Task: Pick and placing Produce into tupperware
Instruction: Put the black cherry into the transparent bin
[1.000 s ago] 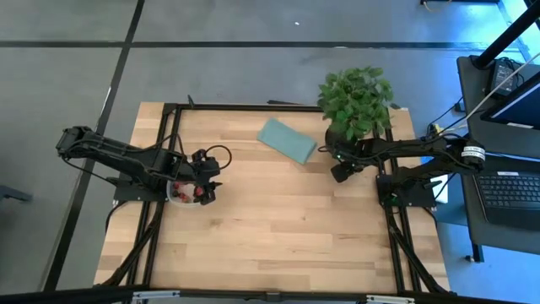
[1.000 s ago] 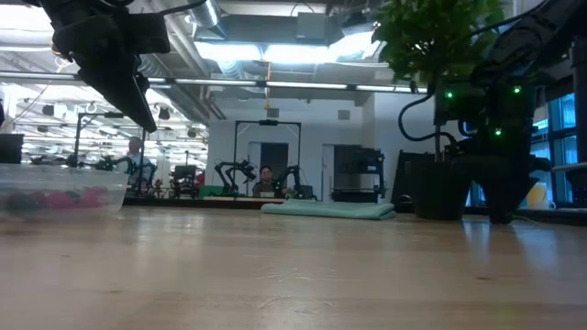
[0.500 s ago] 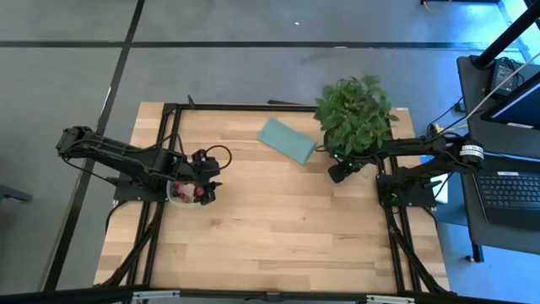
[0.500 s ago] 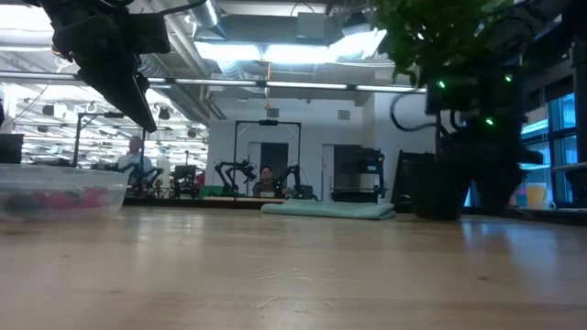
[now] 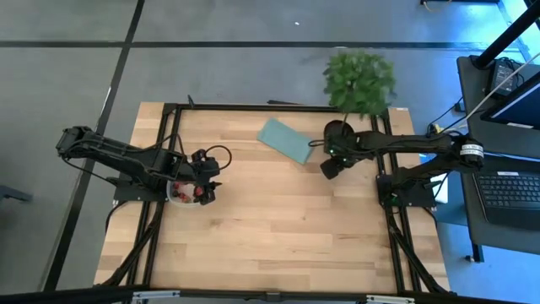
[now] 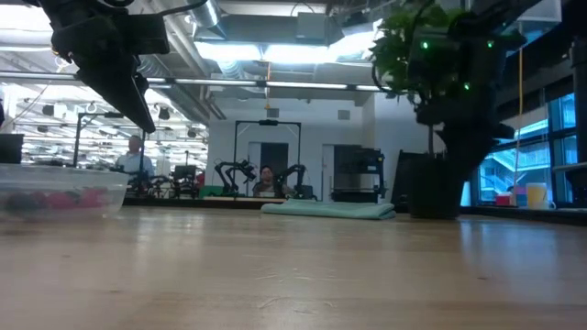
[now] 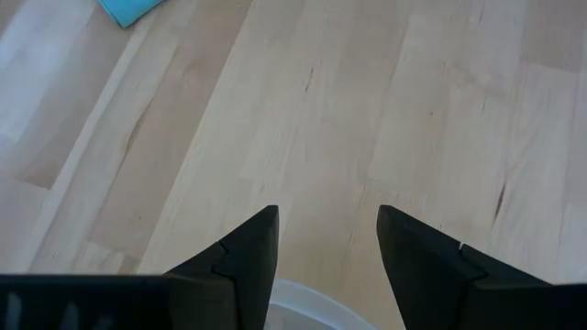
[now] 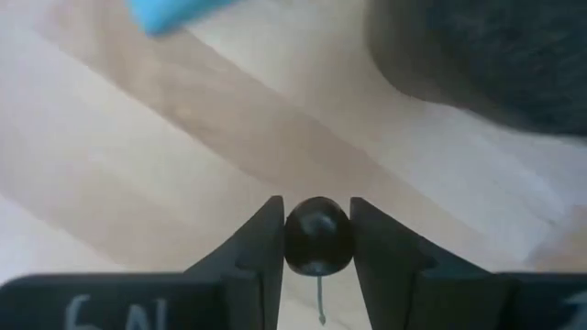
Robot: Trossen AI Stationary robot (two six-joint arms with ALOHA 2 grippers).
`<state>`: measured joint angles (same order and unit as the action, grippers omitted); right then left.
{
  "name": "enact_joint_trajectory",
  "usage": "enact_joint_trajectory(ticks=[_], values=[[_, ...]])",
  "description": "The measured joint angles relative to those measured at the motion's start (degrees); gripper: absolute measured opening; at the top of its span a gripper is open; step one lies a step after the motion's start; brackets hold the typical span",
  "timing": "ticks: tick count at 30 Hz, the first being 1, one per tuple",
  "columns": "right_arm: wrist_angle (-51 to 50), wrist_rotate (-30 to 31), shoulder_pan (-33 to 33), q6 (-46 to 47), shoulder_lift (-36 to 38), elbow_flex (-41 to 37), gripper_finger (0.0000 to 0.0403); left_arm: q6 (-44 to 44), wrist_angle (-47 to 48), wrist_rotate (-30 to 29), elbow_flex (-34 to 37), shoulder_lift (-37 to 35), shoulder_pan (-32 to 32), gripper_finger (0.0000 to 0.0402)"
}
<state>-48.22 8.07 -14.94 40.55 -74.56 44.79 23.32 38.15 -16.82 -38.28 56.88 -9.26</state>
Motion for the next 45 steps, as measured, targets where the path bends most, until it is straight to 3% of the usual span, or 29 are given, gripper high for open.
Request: enact_joint_trajectory(ticks=[13,17,20,31,38,45], values=[[2.74,-1.06,9.22,3.22,0.02,8.99,0.0108,-3.5,-0.05,-0.02,0.0,0.0,-0.02,0.0178],[12.94,-2.26,12.99,3.2,0.04,10.76,0.0108,-5.92,-0.53,-0.02,0.0,0.0,-0.02,0.0178],[25.91,-2.36,15.95,0.32,0.07,10.8,0.0108,-7.62,-1.9,0.0,0.0,0.0,-0.06,0.0178],[61.17,-2.16,20.41,-17.8,-8.42,10.91,0.0107,-8.97,-8.91,-4.67,-0.04,-0.02,0.09,0.0178],[73.91,-2.13,20.39,-22.9,-17.25,10.91,0.011,-8.97,-16.25,-4.72,-0.04,-0.02,0.09,0.0178],[77.5,-2.18,20.39,-22.92,-22.37,10.89,0.0106,-8.97,-18.84,-4.8,-0.04,-0.02,0.11,0.0178]])
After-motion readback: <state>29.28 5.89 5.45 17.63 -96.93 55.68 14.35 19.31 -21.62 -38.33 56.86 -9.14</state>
